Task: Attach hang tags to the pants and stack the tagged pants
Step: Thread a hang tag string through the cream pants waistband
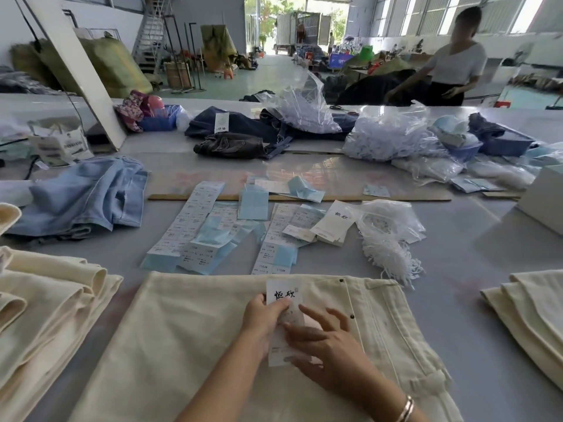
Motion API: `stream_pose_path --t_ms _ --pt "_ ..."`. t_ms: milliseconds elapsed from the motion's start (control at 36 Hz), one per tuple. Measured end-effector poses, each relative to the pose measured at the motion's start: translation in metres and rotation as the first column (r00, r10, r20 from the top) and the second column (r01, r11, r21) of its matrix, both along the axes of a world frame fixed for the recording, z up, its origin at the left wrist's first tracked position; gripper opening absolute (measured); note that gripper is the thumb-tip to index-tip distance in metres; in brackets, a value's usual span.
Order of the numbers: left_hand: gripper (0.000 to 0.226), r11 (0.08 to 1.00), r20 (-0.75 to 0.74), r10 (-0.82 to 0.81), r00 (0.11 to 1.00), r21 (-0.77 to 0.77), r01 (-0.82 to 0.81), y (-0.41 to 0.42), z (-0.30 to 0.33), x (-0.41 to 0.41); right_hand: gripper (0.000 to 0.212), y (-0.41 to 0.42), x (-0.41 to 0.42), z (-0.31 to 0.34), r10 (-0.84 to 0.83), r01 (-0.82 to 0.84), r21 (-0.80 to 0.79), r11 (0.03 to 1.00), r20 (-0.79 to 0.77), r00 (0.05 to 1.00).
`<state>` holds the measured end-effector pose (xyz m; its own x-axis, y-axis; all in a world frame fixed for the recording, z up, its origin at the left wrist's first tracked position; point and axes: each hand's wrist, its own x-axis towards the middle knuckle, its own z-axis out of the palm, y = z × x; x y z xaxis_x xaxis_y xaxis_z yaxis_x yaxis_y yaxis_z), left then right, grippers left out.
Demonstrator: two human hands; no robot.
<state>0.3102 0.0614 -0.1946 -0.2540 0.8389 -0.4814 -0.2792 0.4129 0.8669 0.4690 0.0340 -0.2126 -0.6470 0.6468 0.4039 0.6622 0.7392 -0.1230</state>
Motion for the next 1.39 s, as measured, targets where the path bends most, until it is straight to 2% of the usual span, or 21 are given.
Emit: stream_pose_path --t_ms 83,167,222,278,306,361,444,528,667,722,833,917,1000,1056,1111,1139,1194,1250,1278,1333,1389 --pt "0.017 0.997 -0.289 -0.034 0.957 0.055 0.052 0.0 -0.003 0.004 0.024 0.008 0.022 0.005 0.1 -0.105 -0.068 0.992 -0.066 0.993" --pt "0.035 0.963 -0.569 -0.022 0.822 0.208 0.17 -0.001 -0.004 0.007 0.034 0.033 0.048 0.021 -0.025 0.01 -0.093 0.996 -0.157 0.987" --pt "0.053 0.905 -0.759 0.028 0.651 0.296 0.306 -0.003 -0.011 0.012 0.024 0.062 0.064 0.033 -0.189 0.161 -0.125 0.979 -0.258 0.948" --pt "0.06 0.876 -0.928 0.07 0.366 0.232 0.423 -0.006 -0.017 0.018 0.006 0.094 0.079 0.042 -0.335 0.306 -0.146 0.941 -0.26 0.906" --pt "0.059 0.876 -0.961 0.09 0.262 0.202 0.438 -0.007 -0.02 0.019 0.005 0.11 0.086 0.046 -0.405 0.382 -0.141 0.913 -0.214 0.889" --pt "0.053 0.882 -0.981 0.092 0.173 0.161 0.444 -0.007 -0.021 0.022 0.015 0.141 0.097 0.049 -0.528 0.517 -0.128 0.846 -0.069 0.847" --pt "0.04 0.88 -0.986 0.079 0.145 0.137 0.454 -0.003 -0.022 0.023 0.029 0.173 0.104 0.051 -0.62 0.636 -0.062 0.769 0.164 0.767" --pt "0.04 0.879 -0.989 0.084 0.121 0.131 0.458 -0.002 -0.023 0.022 0.032 0.193 0.098 0.049 -0.635 0.666 0.036 0.745 0.342 0.692" --pt "0.034 0.877 -0.987 0.108 0.118 0.151 0.457 -0.001 -0.025 0.021 0.025 0.205 0.095 0.038 -0.624 0.66 0.112 0.743 0.472 0.623" --pt "0.036 0.877 -0.987 0.098 0.129 0.147 0.457 0.0 -0.026 0.02 0.023 0.207 0.097 0.036 -0.646 0.68 0.064 0.731 0.388 0.658" --pt "0.038 0.877 -0.985 0.086 0.146 0.144 0.458 0.0 -0.025 0.021 0.032 0.209 0.102 0.045 -0.734 0.709 -0.29 0.642 0.033 0.678" --pt "0.036 0.877 -0.983 0.098 0.153 0.158 0.454 -0.001 -0.026 0.021 0.034 0.211 0.105 0.06 -0.776 0.602 -0.531 0.596 -0.188 0.603" --pt "0.036 0.878 -0.982 0.099 0.16 0.162 0.451 -0.001 -0.026 0.021 0.026 0.215 0.106 0.078 -0.761 0.322 -0.704 0.632 -0.488 0.426" --pt "0.033 0.879 -0.981 0.111 0.159 0.171 0.445 -0.002 -0.025 0.022 0.026 0.217 0.109 0.088 -0.74 0.195 -0.733 0.652 -0.558 0.376" --pt "0.026 0.88 -0.982 0.124 0.141 0.175 0.443 -0.003 -0.024 0.022 0.027 0.22 0.114 0.091 -0.721 0.164 -0.727 0.666 -0.573 0.389" --pt "0.025 0.879 -0.982 0.125 0.138 0.174 0.443 -0.003 -0.023 0.022 0.027 0.221 0.116 0.092 -0.716 0.173 -0.727 0.664 -0.552 0.428" --pt "0.031 0.878 -0.983 0.113 0.147 0.168 0.447 -0.003 -0.023 0.021 0.025 0.222 0.116 0.09 -0.674 0.303 -0.664 0.684 -0.415 0.611" --pt "0.035 0.878 -0.984 0.1 0.15 0.158 0.451 -0.003 -0.024 0.021 0.022 0.22 0.119 0.087 -0.582 0.479 -0.467 0.743 -0.097 0.808" --pt "0.036 0.878 -0.984 0.097 0.148 0.155 0.452 -0.003 -0.024 0.021 0.023 0.218 0.121 0.087 -0.554 0.555 -0.358 0.751 0.116 0.824" --pt "0.037 0.88 -0.984 0.096 0.147 0.153 0.45 -0.003 -0.024 0.021 0.027 0.213 0.125 0.084 -0.521 0.646 -0.174 0.743 0.455 0.722" --pt "0.038 0.88 -0.984 0.095 0.149 0.153 0.45 -0.002 -0.024 0.021 0.027 0.208 0.127 0.082 -0.489 0.659 -0.066 0.749 0.615 0.618"
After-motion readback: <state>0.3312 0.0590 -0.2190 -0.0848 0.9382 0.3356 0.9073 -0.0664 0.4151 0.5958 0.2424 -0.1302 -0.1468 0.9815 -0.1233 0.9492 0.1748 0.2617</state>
